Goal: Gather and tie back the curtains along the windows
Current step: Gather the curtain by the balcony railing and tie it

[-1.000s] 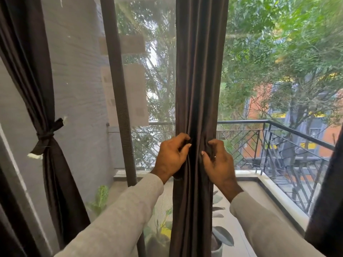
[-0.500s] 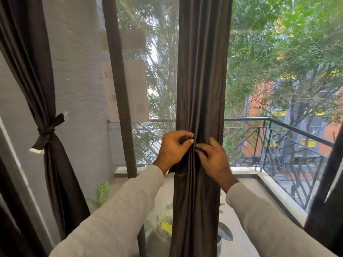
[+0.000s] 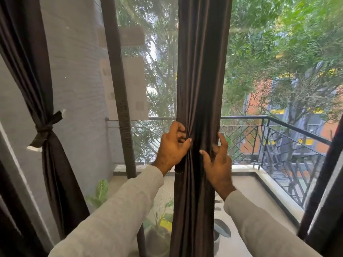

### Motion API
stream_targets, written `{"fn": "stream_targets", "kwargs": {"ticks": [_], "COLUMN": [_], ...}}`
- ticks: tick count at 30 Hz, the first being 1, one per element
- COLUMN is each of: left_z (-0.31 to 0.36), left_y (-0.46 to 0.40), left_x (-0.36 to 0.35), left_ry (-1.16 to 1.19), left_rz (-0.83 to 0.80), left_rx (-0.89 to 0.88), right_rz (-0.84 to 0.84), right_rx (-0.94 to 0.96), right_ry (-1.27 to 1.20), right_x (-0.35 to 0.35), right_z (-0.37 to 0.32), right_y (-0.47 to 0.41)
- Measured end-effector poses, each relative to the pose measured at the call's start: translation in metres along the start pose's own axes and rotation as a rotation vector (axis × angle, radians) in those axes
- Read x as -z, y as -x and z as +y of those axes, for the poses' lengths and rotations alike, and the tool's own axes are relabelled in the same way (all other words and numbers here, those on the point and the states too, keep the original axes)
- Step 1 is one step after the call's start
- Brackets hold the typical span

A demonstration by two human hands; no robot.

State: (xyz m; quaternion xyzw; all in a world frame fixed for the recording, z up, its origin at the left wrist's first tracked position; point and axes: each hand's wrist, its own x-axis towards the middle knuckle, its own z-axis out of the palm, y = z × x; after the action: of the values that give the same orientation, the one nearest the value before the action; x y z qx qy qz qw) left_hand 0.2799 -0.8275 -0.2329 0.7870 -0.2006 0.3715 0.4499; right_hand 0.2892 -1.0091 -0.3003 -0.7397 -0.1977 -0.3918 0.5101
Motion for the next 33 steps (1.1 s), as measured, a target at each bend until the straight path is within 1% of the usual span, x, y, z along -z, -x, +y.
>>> {"fn": "stream_targets", "kwargs": {"ticks": [2, 6, 9, 11, 17, 20, 21, 22, 23, 25, 26, 27, 31, 33], "left_z": [0.0, 0.004, 0.008, 0.008, 0.016, 0.016, 0.015, 0.012, 0.01, 0.004, 0.002, 0.0, -0.003, -0.005], "left_y": [-0.001, -0.002, -0.003, -0.004, -0.001, -0.002, -0.003, -0.004, -0.005, -0.006, -0.006, -0.007, -0.011, -0.012], "left_x": [-0.002, -0.007, -0.009, -0.01, -0.007, -0.007, -0.007, -0.005, -0.004, -0.001, 0.0, 0.001, -0.001, -0.002], "left_ry": [0.018, -0.003, -0.013, -0.032, -0.056, -0.148, -0.168, -0.175, -0.176, -0.179, -0.18, -0.177, -0.149, -0.138], "left_rz": [-0.008, -0.032, -0.037, -0.042, -0.055, -0.025, -0.009, 0.001, 0.006, 0.006, 0.007, 0.009, -0.001, -0.013], "left_rx": [0.033, 0.025, 0.021, 0.027, -0.002, -0.002, 0.0, 0.007, 0.019, 0.037, 0.038, 0.037, 0.038, 0.037], "right_rz": [-0.016, -0.238, -0.28, -0.304, -0.295, -0.386, -0.418, -0.414, -0.353, -0.131, -0.053, -0.025, -0.048, -0.029], "right_rx": [0.033, 0.147, 0.282, 0.332, 0.446, 0.514, 0.487, 0.411, 0.304, 0.08, -0.003, -0.056, -0.18, -0.292], "right_ry": [0.108, 0.351, 0.532, 0.618, 0.632, 0.624, 0.576, 0.502, 0.421, 0.314, 0.287, 0.257, 0.16, 0.108], "right_x": [-0.004, -0.009, -0.016, -0.019, -0.016, -0.008, -0.003, 0.002, 0.007, 0.013, 0.014, 0.015, 0.01, 0.005], "right_z": [0.007, 0.022, 0.025, 0.027, 0.025, 0.026, 0.027, 0.028, 0.029, 0.03, 0.03, 0.029, 0.025, 0.025], "right_y": [0.006, 0.01, 0.001, -0.004, -0.003, -0.005, -0.005, -0.005, -0.005, -0.011, -0.016, -0.021, -0.037, -0.042]}}
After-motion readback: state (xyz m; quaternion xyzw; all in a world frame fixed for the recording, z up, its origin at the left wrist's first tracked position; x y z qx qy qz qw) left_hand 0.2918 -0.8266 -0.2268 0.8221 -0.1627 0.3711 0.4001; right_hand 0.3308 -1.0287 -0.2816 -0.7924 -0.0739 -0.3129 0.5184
